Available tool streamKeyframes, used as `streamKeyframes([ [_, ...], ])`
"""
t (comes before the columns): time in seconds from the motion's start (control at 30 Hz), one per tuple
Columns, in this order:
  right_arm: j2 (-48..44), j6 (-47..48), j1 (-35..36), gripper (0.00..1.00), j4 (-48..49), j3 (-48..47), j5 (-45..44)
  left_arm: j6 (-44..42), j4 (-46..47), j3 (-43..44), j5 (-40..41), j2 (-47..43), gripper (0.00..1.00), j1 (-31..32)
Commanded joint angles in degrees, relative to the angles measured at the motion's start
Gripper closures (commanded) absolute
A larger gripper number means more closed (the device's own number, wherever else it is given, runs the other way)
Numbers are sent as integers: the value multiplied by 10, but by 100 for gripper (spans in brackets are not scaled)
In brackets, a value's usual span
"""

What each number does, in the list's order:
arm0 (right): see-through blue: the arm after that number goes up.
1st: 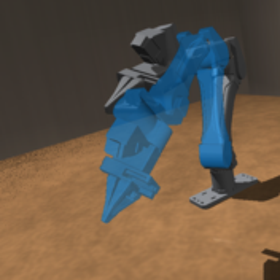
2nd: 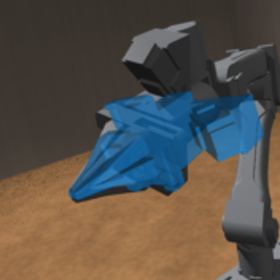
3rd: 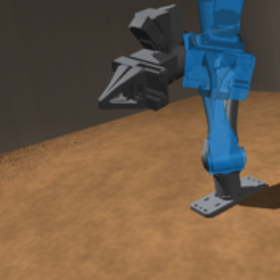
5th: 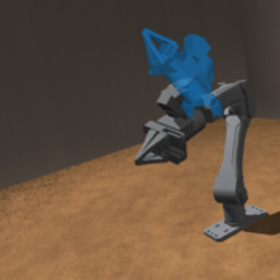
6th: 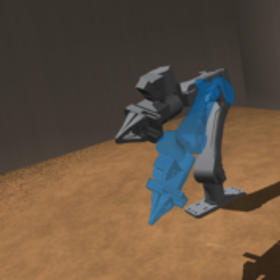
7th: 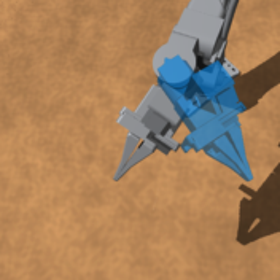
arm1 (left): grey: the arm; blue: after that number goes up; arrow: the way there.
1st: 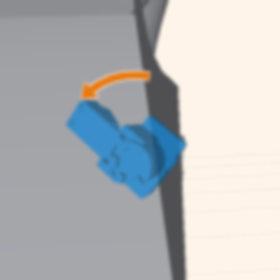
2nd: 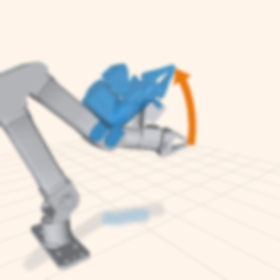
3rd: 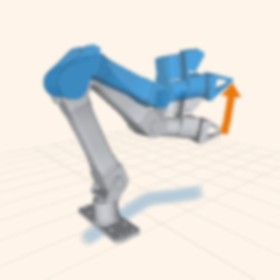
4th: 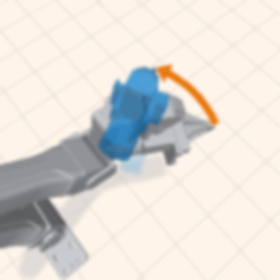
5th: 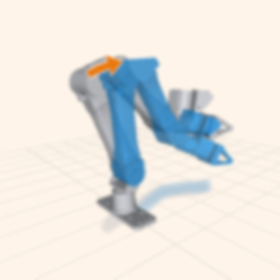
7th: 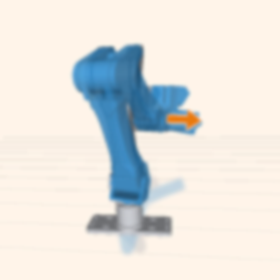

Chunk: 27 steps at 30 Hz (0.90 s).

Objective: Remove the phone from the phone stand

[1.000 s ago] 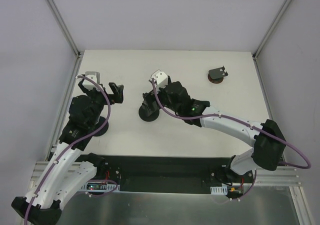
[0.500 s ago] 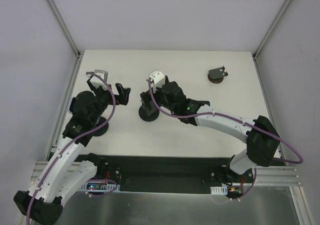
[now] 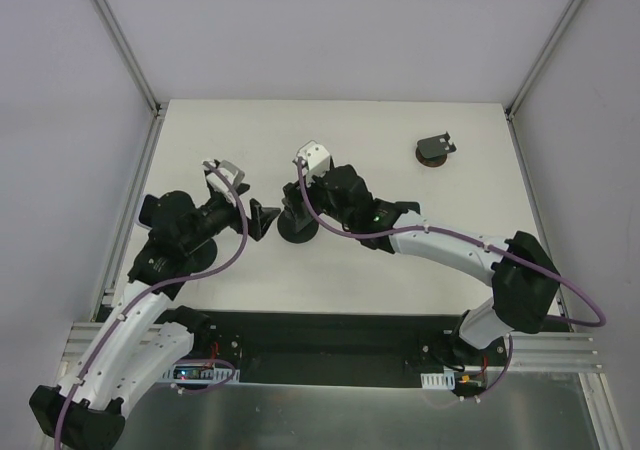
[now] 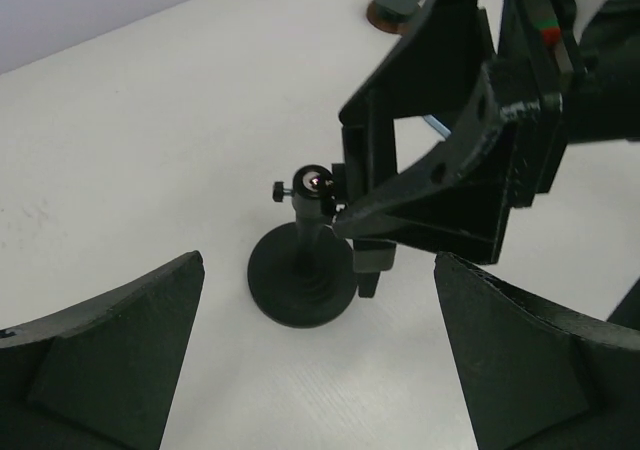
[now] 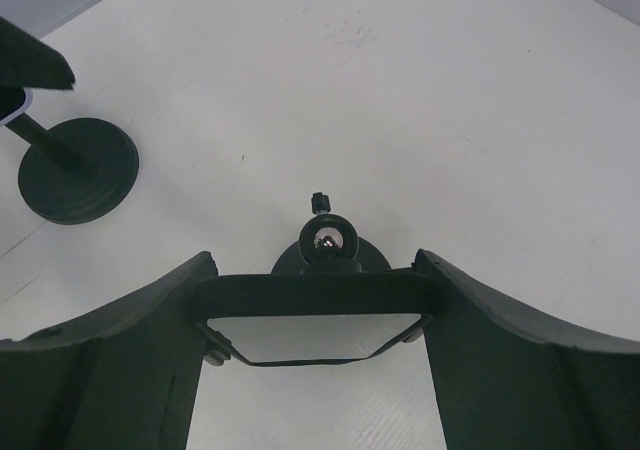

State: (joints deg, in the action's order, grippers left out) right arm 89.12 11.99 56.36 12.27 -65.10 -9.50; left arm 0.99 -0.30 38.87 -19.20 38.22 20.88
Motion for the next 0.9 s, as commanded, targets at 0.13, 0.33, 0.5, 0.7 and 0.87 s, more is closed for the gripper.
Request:
streamKeyframes([
  [0.13, -34, -6, 2, 94, 16, 9, -1, -65, 13, -6, -145, 59, 2, 4],
  [0.33, -47, -16, 2, 96, 15, 14, 1, -59, 24, -1, -108, 116, 7, 42],
  [0.5, -50, -27, 2, 96, 15, 14, -4, -27, 68, -13, -62, 135, 16, 50],
  [0.7, -50, -46, 2, 98, 16, 14, -5, -11, 118, -34, -36, 148, 23, 52],
  [0.87, -49, -62, 2, 99, 16, 13, -3, 5, 122, -34, -39, 163, 29, 60],
])
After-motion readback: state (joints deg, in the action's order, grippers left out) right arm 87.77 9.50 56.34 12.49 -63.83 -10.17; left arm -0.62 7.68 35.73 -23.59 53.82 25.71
